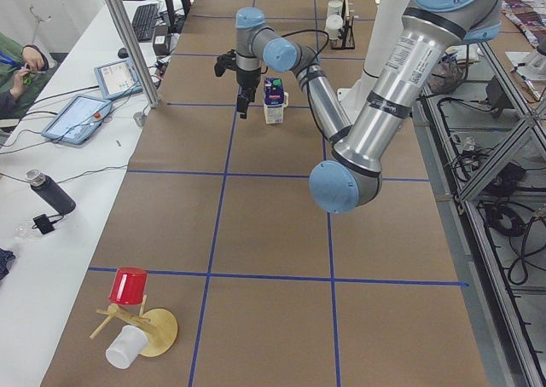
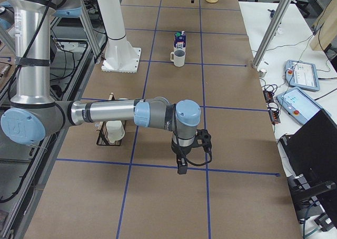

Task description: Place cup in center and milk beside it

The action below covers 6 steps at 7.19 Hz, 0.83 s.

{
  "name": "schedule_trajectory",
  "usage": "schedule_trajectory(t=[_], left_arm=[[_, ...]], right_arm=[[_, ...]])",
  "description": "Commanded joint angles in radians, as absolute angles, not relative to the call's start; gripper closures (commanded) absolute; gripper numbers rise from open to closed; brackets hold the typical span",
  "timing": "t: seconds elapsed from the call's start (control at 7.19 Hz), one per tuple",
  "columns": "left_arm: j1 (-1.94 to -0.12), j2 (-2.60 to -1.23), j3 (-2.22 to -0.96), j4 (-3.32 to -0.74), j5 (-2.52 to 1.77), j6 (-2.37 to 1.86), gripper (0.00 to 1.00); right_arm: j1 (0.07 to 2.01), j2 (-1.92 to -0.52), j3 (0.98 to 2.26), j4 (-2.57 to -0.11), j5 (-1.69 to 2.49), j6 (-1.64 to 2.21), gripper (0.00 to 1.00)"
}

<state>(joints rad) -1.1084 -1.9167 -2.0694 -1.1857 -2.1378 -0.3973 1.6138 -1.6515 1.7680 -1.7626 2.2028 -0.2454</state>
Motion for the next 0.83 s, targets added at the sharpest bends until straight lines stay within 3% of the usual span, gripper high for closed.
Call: schedule_trajectory(t=[0.0,0.14,0.42,0.7], left_arm=[[-1.333,-1.733,-2.002,-1.186,-2.243,-0.118,0.01],[-1.42,-1.682,-1.905,-1.192,-2.387,-0.098,0.01],[-1.55,-1.518,-1.841,-1.405,-2.399,0.118,0.01],[-1.601,-1.432,-1.822,-1.459,-2.393,0.118,0.01]], right_arm=[[1.614,-1.652,1.769,-1.763,2.203,-0.245,0.0],[1.614,-1.652,1.767,-1.763,2.203,-0.245,0.0],[1.614,-1.652,1.769,-1.763,2.203,-0.245,0.0],[1.614,-1.655,1.766,-1.761,2.201,-0.248,0.0]])
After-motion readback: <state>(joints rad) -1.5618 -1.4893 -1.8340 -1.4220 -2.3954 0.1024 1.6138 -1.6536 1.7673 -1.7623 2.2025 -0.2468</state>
